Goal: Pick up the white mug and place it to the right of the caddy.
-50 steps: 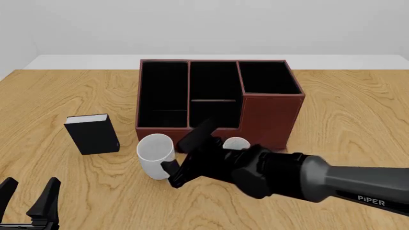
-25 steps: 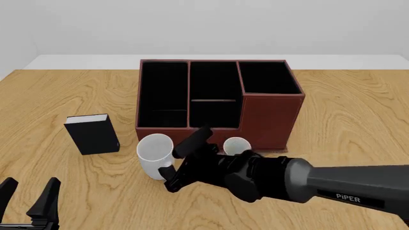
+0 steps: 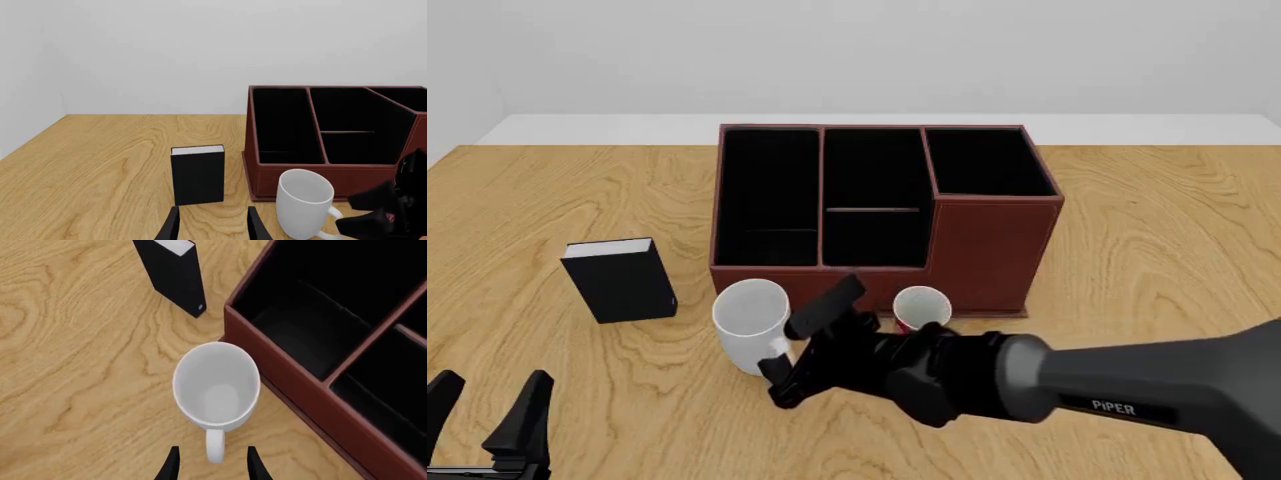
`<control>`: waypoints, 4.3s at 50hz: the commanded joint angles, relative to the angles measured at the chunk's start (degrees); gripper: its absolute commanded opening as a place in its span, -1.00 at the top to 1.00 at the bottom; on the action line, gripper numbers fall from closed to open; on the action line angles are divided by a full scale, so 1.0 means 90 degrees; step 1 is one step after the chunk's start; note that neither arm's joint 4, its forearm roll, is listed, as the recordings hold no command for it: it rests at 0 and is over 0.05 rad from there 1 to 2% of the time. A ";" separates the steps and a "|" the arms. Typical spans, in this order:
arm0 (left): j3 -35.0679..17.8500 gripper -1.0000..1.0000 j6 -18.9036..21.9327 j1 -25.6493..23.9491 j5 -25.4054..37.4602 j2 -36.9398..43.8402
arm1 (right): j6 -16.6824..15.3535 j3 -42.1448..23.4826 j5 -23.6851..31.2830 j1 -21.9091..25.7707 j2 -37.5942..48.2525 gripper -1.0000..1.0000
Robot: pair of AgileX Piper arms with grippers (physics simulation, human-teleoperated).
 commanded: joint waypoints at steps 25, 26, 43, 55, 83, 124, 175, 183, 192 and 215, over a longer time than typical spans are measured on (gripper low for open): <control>0.0000 -1.00 0.0000 0.0000 0.0000 0.0000 | 0.0208 -0.0084 -0.0229 0.0034 0.0674 -1.00; 0.0000 -1.00 0.0000 0.0000 0.0000 0.0000 | 0.0228 -0.0087 -0.0240 0.0055 0.0695 -1.00; 0.0000 -1.00 0.0000 0.0000 0.0000 0.0000 | 0.0248 -0.0076 -0.0282 0.0075 0.0752 1.00; 0.0000 -1.00 0.0000 0.0000 0.0000 0.0000 | 0.0208 -0.0061 -0.0277 0.0063 0.0717 1.00; 0.0000 -1.00 0.0000 0.0000 0.0000 0.0000 | -0.0198 -0.0007 -0.0218 0.0070 0.0585 1.00; 0.0000 -1.00 0.0000 0.0000 0.0000 0.0000 | -0.1045 0.0326 0.0237 0.0035 -0.0812 1.00; 0.0000 -1.00 0.0000 0.0000 0.0000 0.0000 | -0.1494 0.0843 0.1438 -0.1045 -0.4266 1.00; 0.0000 -1.00 0.0000 0.0000 0.0000 0.0000 | -0.1479 0.0808 0.1747 -0.1268 -0.4769 1.00; 0.0000 -1.00 0.0000 0.0000 0.0000 0.0000 | -0.1453 0.0879 0.1936 -0.1652 -0.5185 1.00; 0.0000 -1.00 0.0000 0.0000 0.0000 0.0000 | -0.1377 0.1010 0.2430 -0.3159 -0.6107 1.00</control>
